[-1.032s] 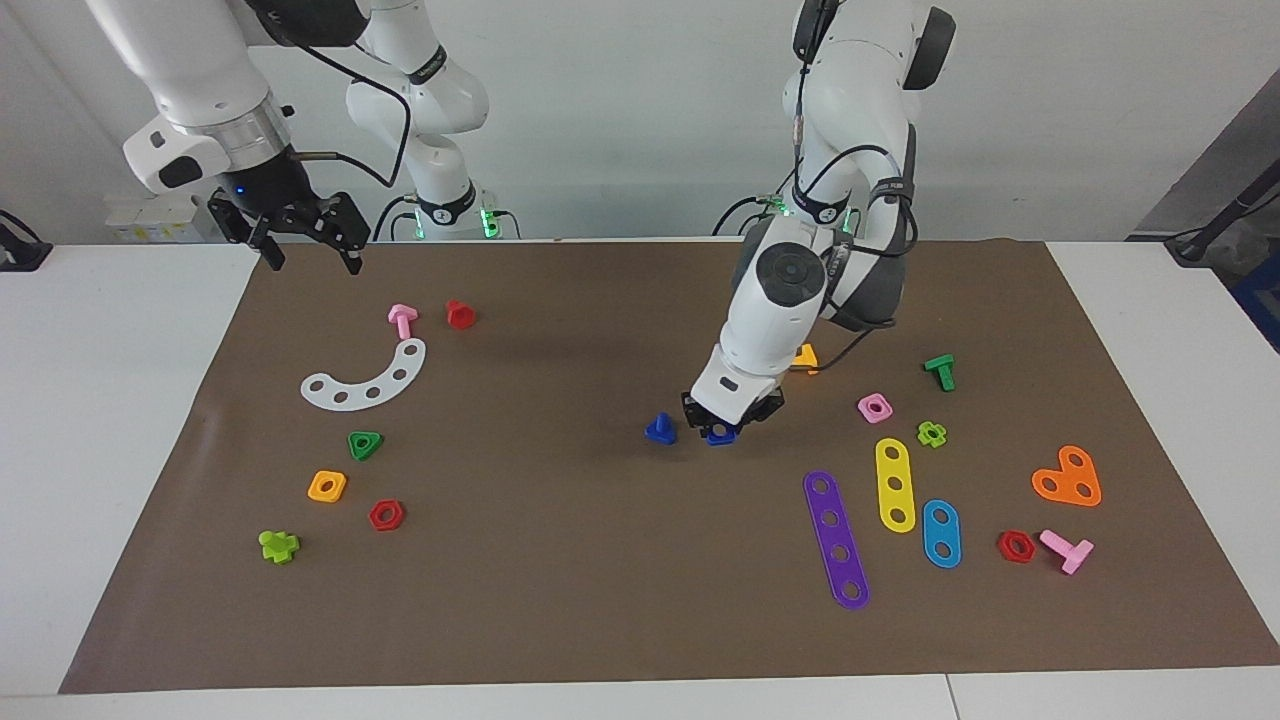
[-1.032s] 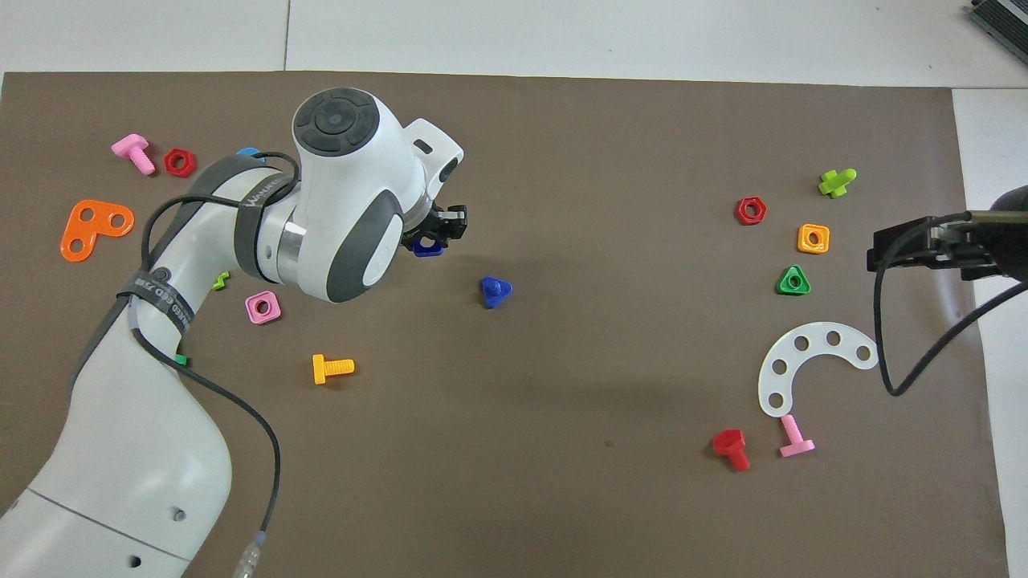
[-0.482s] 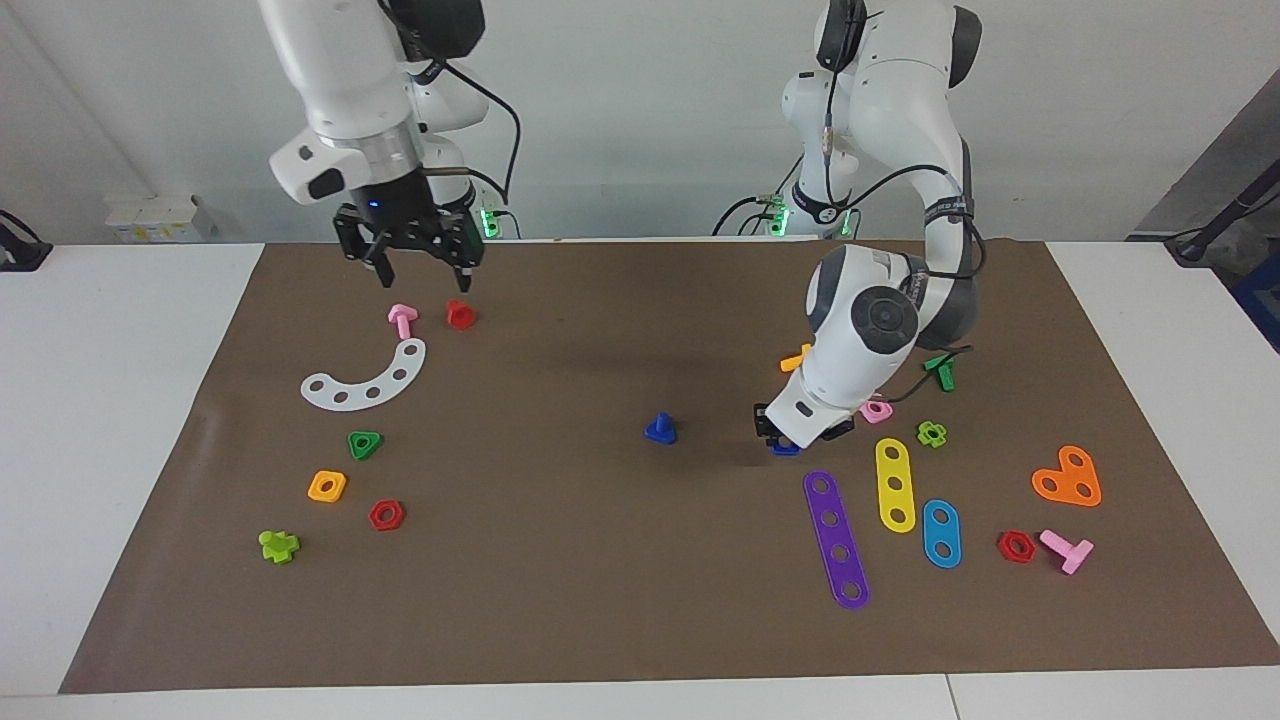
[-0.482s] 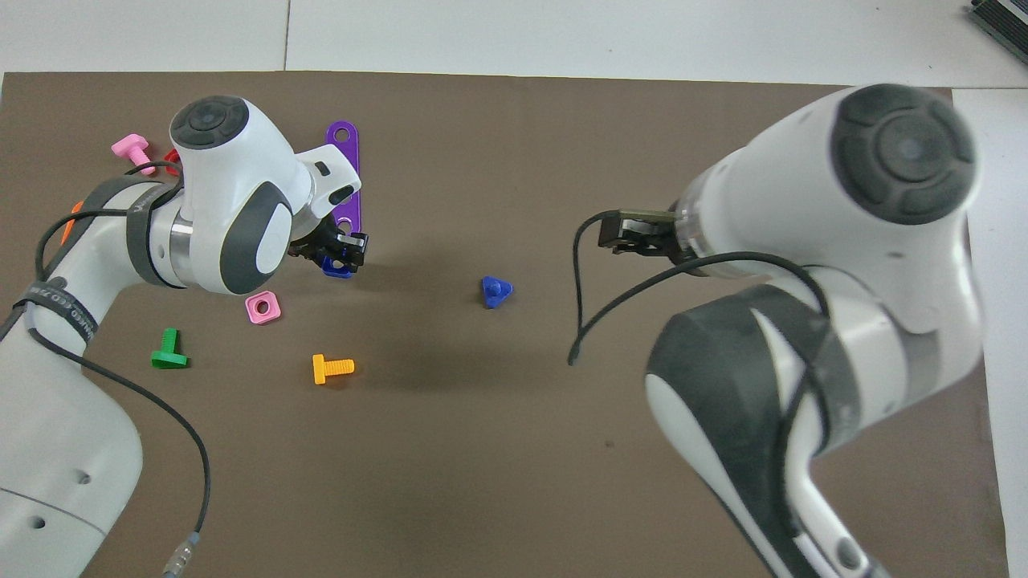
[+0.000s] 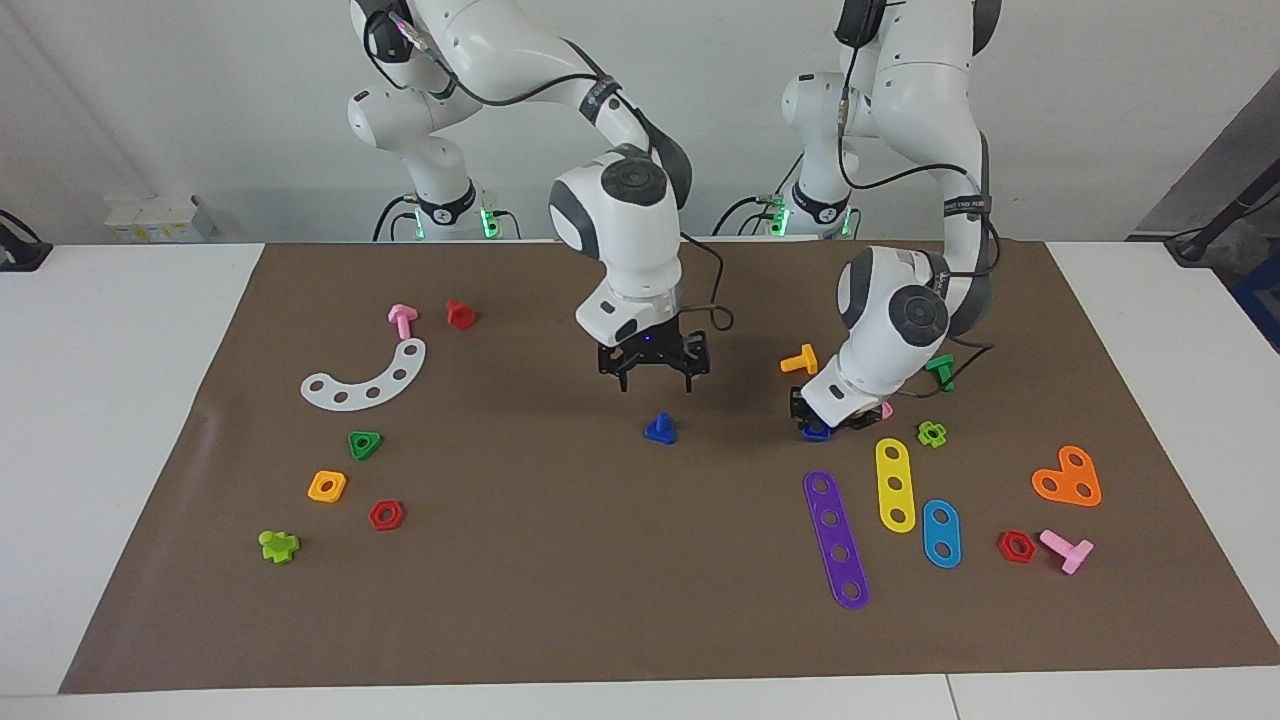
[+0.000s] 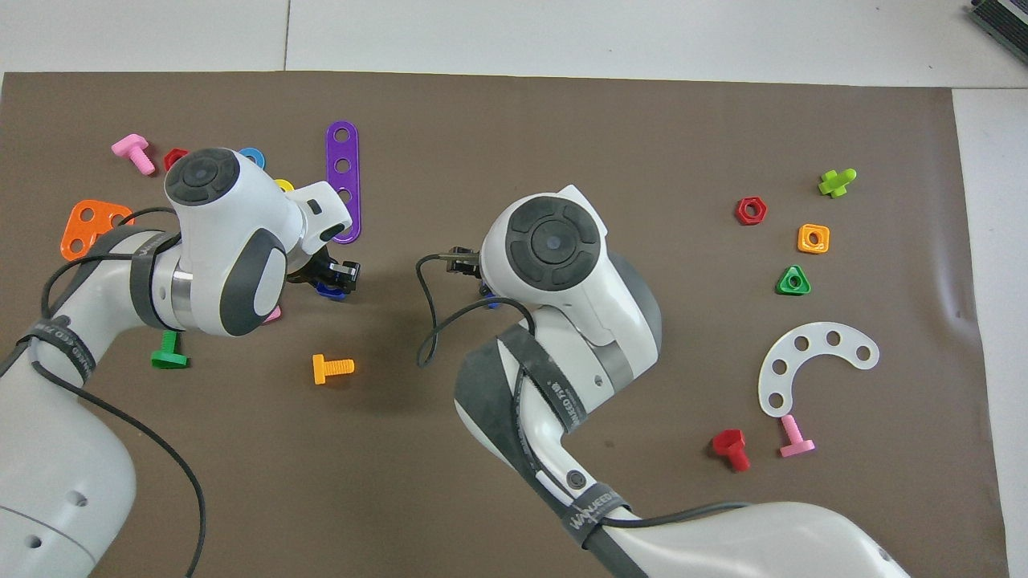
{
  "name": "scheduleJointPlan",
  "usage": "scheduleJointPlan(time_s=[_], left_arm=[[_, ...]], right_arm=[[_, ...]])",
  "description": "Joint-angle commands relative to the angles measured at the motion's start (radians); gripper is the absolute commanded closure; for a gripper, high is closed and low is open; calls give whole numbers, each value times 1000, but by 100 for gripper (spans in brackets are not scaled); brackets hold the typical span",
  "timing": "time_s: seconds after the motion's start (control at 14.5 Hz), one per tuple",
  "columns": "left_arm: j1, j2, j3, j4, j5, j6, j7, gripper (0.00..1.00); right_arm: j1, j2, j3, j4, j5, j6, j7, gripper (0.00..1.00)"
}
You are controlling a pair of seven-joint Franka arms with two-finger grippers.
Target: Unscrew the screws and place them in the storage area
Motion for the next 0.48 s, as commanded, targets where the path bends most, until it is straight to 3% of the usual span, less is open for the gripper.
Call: scheduleJointPlan(time_s=[0.0, 0.07, 0.14, 0.21, 0.41], left_arm=[[12, -46, 4, -50, -21, 30, 30, 53], [18, -45, 4, -42, -21, 27, 30, 16], [19, -42, 3, -33, -21, 23, 30, 8], [21, -40, 4, -22, -21, 22, 30, 0], [36, -45, 4, 31, -21, -28, 27, 0]], right_arm=[[5, 52, -2, -5, -68, 64, 29, 0], [-3, 67, -2, -6, -76, 80, 29, 1], [-3, 85, -2, -6, -76, 114, 31, 4], [-1, 99, -2, -6, -76, 139, 31, 9], [5, 108, -2, -38, -77, 145, 19, 27]])
